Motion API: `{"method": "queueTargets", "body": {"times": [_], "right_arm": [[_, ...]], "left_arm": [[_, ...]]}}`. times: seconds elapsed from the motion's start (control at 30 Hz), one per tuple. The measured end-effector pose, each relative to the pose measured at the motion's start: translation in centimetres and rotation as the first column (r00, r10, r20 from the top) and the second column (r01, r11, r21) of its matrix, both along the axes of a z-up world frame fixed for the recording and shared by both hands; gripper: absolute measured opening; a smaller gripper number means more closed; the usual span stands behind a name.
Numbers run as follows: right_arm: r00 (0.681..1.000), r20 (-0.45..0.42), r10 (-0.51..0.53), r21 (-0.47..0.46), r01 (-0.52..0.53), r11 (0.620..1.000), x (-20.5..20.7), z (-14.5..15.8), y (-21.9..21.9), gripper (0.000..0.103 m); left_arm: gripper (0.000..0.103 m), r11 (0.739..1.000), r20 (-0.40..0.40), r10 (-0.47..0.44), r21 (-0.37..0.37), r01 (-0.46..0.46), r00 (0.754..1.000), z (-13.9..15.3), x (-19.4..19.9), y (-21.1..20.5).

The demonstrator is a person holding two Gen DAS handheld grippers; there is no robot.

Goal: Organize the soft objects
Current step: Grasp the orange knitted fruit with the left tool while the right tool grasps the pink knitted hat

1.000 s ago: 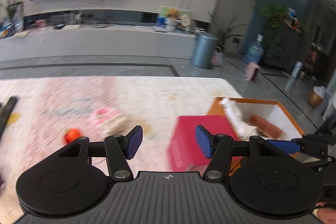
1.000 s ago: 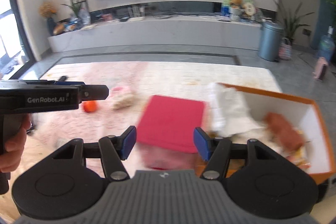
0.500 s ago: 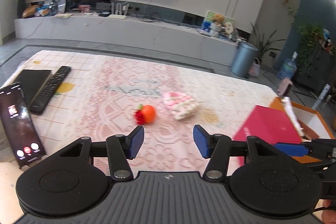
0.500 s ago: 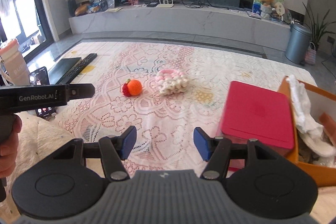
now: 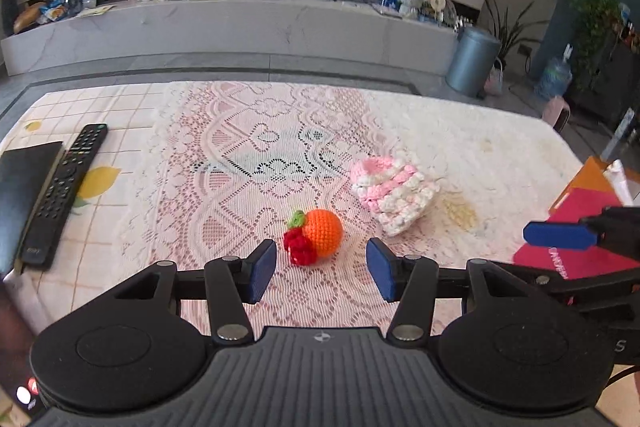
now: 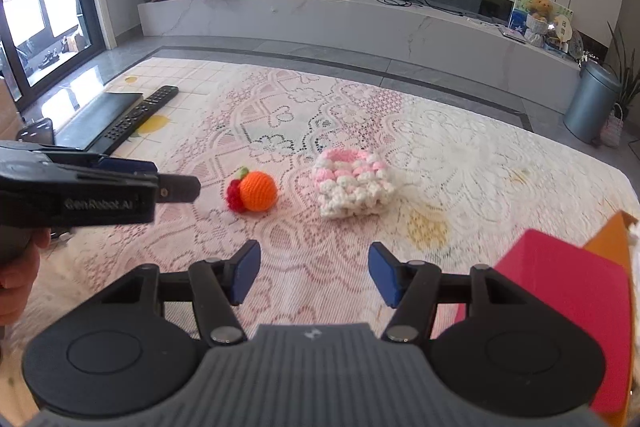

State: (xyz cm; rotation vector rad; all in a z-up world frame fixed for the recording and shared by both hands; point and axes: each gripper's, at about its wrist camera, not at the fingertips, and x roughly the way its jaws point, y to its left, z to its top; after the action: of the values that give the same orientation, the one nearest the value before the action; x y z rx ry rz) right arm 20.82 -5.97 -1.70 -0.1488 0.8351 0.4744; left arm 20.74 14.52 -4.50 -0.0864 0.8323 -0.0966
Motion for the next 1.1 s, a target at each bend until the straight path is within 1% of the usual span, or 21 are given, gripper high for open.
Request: {"method": "queueTargets", "body": {"times": [0.1,0.23,0.3,0.4,0.47,0.53,0.57,0.6,0.63,0.77,0.83,0.97,1.03,1.1], "right_arm": [[1.0,-0.016,-0.01,-0.017,0.009,1.0,2.4,-1.0,0.6,0.06],[0.998,-0.026,-0.052,-0.037,0.051,0.998,5.2,-2.6,1.2,0.068],[0.997,-0.03,-0.074,-0.05,0.073,0.996,6.5,-3.6,1.4,0.069],[0.992,-0.057,-0.111,-0.032,0.11,0.993,8.0,-4.7,1.3,0.07],[0.992,-0.066,-0.109,-0.029,0.108,0.994,8.8,-5.2,1.5,0.073],[0.995,-0.047,-0.089,-0.049,0.087,0.995,9.3,-5.4,2.0,0.076],[0.996,-0.032,-0.085,-0.061,0.083,0.995,9.4,-5.6,2.2,0.076],[0.996,-0.02,-0.087,-0.072,0.085,0.994,9.7,-5.7,2.3,0.077],[0.996,-0.018,-0.088,-0.076,0.086,0.993,10.0,-5.8,2.3,0.079],[0.993,-0.056,-0.107,-0.046,0.104,0.994,11.4,-6.5,2.1,0.08],[0.992,-0.071,-0.106,-0.035,0.104,0.994,11.9,-6.9,2.1,0.086],[0.995,-0.064,-0.073,-0.048,0.07,0.996,11.9,-7.7,3.0,0.086],[0.996,-0.066,-0.061,-0.057,0.057,0.997,11.9,-8.1,3.3,0.086],[0.995,-0.071,-0.069,-0.049,0.066,0.997,12.1,-8.3,3.3,0.086]], "left_arm": [[0.061,1.0,-0.045,-0.008,0.0,0.008,0.999,-1.4,2.2,0.0],[0.061,1.0,-0.095,-0.008,-0.013,0.007,0.995,-3.2,4.5,0.5],[0.061,1.0,-0.109,-0.018,-0.019,0.016,0.994,-3.8,5.2,0.4],[0.061,0.999,-0.113,-0.04,-0.011,0.039,0.993,-4.7,5.9,0.1],[0.061,0.998,-0.122,-0.057,0.006,0.058,0.991,-5.3,6.1,-0.2],[0.06,0.998,-0.125,-0.066,-0.014,0.065,0.99,-5.6,6.4,-0.1],[0.06,0.998,-0.122,-0.066,-0.023,0.063,0.99,-5.7,6.5,0.0],[0.056,0.997,-0.117,-0.069,-0.032,0.066,0.991,-5.7,6.7,0.2],[0.055,0.997,-0.116,-0.071,-0.036,0.067,0.991,-5.7,6.8,0.2],[0.055,0.995,-0.114,-0.104,-0.022,0.102,0.988,-5.8,6.6,0.1],[0.056,0.993,-0.114,-0.114,-0.016,0.113,0.987,-5.9,6.4,0.0],[0.056,0.992,-0.129,-0.123,0.022,0.127,0.984,-6.4,6.5,-0.4],[0.055,0.991,-0.12,-0.127,0.03,0.132,0.985,-6.3,6.3,-0.5],[0.054,0.993,-0.111,-0.114,0.028,0.117,0.987,-6.1,6.4,-0.2]]}}
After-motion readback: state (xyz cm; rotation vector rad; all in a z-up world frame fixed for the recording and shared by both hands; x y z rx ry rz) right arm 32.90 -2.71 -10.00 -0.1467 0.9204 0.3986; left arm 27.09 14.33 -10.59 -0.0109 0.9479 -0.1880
